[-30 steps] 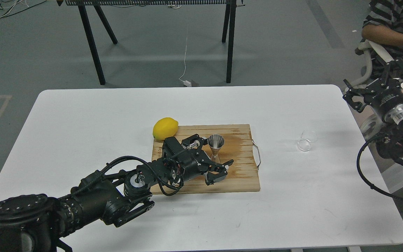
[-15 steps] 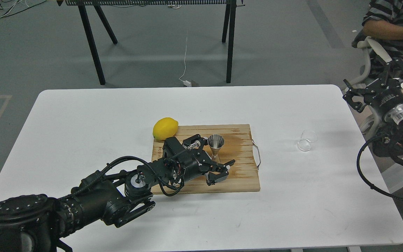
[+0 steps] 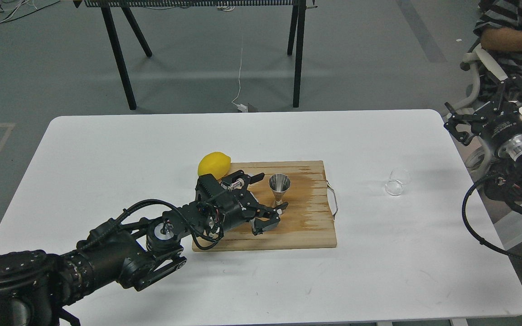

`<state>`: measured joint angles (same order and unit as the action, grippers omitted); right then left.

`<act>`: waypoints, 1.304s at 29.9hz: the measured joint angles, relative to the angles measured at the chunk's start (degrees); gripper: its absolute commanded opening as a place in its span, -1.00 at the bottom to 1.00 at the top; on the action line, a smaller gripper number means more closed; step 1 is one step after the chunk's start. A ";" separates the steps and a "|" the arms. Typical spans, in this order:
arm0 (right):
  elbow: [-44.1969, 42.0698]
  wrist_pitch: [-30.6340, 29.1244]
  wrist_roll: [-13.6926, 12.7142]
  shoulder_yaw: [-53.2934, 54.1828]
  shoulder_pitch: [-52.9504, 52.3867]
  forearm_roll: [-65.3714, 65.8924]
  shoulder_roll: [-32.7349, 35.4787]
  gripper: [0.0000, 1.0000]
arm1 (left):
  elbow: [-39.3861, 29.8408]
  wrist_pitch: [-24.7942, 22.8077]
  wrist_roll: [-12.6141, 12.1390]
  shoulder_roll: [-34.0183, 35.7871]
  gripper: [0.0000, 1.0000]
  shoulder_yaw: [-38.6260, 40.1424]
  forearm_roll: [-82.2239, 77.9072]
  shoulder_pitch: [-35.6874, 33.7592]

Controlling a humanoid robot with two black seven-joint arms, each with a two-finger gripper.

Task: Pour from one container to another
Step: 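Withdraw the left gripper away from the jigger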

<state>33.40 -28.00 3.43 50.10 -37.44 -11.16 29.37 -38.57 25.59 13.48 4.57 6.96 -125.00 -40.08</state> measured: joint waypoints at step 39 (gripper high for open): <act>1.54 0.00 0.03 -1.31 -0.31 0.33 -0.04 0.99 | -19.53 -15.40 3.29 30.88 0.94 30.18 63.61 5.90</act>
<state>34.94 -28.00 3.46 48.78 -37.75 -10.83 29.33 -58.10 10.19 16.77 35.45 37.14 -61.39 -34.17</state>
